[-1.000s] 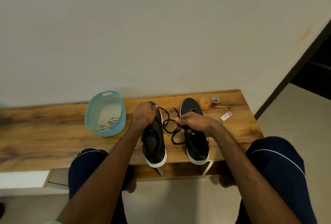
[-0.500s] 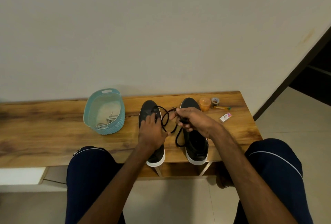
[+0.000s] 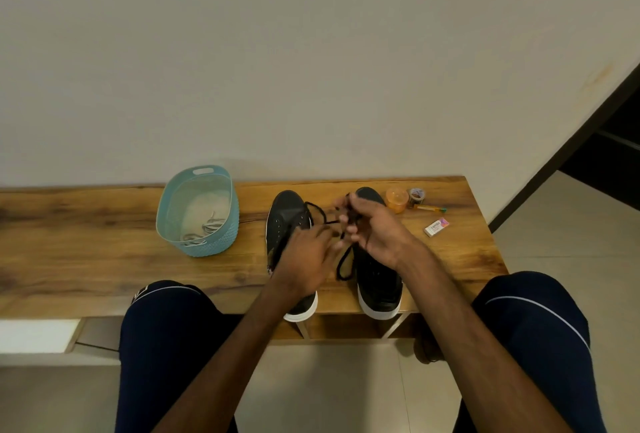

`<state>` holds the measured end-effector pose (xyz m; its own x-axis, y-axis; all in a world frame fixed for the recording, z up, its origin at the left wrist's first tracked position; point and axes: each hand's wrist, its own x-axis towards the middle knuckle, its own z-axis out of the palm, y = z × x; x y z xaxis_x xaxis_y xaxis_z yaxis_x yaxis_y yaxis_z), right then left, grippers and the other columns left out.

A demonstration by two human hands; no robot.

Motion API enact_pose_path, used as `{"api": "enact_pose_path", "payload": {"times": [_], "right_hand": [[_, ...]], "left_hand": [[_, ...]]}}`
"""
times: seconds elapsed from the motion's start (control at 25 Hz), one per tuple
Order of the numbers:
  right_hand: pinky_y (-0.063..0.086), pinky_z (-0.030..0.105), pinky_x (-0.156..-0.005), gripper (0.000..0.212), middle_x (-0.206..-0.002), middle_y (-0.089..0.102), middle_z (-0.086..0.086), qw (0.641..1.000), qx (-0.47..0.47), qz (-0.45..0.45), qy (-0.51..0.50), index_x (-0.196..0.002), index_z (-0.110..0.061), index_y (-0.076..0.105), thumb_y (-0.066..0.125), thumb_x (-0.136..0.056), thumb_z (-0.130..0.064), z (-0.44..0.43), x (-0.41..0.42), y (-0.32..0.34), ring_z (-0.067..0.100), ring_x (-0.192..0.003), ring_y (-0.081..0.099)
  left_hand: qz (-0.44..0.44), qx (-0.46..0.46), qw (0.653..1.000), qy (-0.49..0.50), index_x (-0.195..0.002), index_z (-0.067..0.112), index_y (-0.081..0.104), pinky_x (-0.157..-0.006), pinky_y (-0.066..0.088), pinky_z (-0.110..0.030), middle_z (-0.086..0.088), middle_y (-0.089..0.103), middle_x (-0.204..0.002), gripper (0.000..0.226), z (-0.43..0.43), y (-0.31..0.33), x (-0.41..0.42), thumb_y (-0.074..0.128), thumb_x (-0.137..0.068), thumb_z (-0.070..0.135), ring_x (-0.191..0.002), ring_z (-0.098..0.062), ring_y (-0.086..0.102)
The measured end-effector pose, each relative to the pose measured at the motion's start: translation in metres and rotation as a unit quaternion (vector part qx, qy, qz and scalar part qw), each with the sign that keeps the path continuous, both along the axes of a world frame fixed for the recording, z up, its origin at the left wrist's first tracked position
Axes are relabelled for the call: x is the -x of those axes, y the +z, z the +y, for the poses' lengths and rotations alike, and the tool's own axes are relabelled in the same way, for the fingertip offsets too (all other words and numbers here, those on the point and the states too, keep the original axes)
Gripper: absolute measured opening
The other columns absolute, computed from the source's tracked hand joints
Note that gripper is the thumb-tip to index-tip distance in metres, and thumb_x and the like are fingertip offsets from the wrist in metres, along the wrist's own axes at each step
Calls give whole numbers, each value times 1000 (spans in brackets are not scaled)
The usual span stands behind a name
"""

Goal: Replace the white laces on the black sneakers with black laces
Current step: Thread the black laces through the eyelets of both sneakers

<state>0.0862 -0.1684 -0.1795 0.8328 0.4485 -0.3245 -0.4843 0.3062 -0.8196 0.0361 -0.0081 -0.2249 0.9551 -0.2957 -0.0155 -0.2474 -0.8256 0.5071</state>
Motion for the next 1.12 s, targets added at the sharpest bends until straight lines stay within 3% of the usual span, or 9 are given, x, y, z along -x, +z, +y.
{"api": "enact_pose_path", "payload": {"times": [0.08, 0.12, 0.24, 0.32, 0.52, 0.68, 0.84, 1.04, 1.12], "right_hand": [[38, 19, -46, 33, -68, 52, -1, 987, -146, 31, -64, -99, -8, 63, 38, -106, -28, 2, -4, 2, 8, -52, 43], [38, 19, -46, 32, -67, 51, -1, 977, -185, 36, -96, -99, -8, 62, 38, -106, -28, 0, -6, 3, 8, -52, 42], [33, 18, -43, 31, -63, 46, -1, 956, -211, 57, -196, -94, -10, 59, 37, -107, -27, -13, -10, 1, 8, -49, 39], [29, 18, -39, 32, -58, 43, -2, 940, -216, 83, -250, -91, -11, 57, 35, -108, -26, -26, -13, 0, 7, -44, 36], [29, 19, -36, 31, -55, 44, -2, 940, -176, 111, -270, -91, -10, 55, 35, -108, -26, -31, -14, -4, 7, -41, 35], [32, 19, -39, 31, -59, 47, -1, 954, -148, 110, -236, -90, -8, 58, 38, -107, -25, -14, -3, -4, 8, -45, 39], [32, 17, -40, 32, -59, 46, -1, 949, -206, 126, -205, -87, -9, 57, 37, -107, -24, 0, 6, 2, 7, -45, 39], [32, 18, -39, 34, -59, 45, 0, 962, -179, 138, -152, -86, -8, 59, 38, -107, -25, 0, 23, -1, 8, -44, 38], [33, 19, -40, 32, -60, 47, 0, 978, -82, 128, -139, -89, -7, 60, 40, -106, -25, -4, 26, -6, 8, -45, 39]], "left_hand": [[141, 256, 956, -32, -104, 42, 62, -85, 50, -27, 16, 66, -98, 28, -11, 18, 17, 37, -100, 53, -92, 0, 61], [174, 272, 945, -51, -98, 39, 64, -85, 53, -28, 14, 67, -96, 25, -13, 23, 20, 41, -101, 48, -92, -2, 63], [144, 150, 978, -20, -104, 22, 66, -92, 52, -40, 5, 62, -103, 19, 1, 30, 13, 49, -101, 32, -96, -9, 60], [44, 5, 998, 53, -116, 21, 63, -90, 49, -32, 3, 53, -116, 24, 20, 31, 5, 50, -100, 35, -102, -9, 51], [-114, -65, 955, 265, -100, 17, 64, -65, 45, -34, -3, 60, -87, 26, 58, 40, -6, 45, -103, 34, -78, -21, 59], [161, 274, 906, 279, -101, 14, 66, -42, 41, -26, -5, 69, -62, 42, 59, 42, -5, 37, -105, 44, -43, -13, 56], [486, 378, 780, 112, -115, 12, 66, -44, 41, -20, -10, 75, -103, 82, 9, 35, 9, 13, -96, 71, -69, -16, 68], [356, 618, 652, 257, -97, 20, 66, -41, 23, -17, 6, 46, -71, 35, -3, 36, -9, 45, -101, 47, -53, -5, 34], [288, 621, 661, 308, -93, 19, 63, -39, 20, -16, 7, 39, -67, 26, 19, 39, -16, 48, -101, 39, -50, -5, 29]]}}
